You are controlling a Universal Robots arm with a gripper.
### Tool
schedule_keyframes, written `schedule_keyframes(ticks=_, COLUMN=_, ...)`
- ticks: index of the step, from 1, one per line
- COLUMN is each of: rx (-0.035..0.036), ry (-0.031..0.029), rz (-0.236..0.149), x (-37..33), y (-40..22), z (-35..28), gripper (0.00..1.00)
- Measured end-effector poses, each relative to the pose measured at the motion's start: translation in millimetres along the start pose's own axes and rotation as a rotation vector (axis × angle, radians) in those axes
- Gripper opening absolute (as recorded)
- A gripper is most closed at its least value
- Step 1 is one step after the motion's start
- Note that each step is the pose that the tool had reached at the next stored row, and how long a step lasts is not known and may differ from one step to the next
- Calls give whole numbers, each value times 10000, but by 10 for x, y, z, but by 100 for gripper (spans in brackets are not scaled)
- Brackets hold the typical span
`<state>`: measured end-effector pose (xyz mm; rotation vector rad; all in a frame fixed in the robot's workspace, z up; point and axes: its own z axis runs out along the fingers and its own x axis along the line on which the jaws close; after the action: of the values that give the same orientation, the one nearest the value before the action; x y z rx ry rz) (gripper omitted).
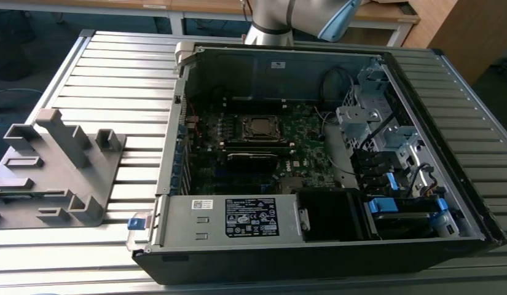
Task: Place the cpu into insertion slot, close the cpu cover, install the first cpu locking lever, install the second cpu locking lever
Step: 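Install the second cpu locking lever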
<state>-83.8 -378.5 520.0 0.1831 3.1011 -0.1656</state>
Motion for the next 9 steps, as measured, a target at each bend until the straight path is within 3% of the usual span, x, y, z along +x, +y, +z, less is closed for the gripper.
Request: schedule_keyframes(ticks=9, rx=-2, ry=-1, rz=0, x=1, y=2, z=18, gripper=10)
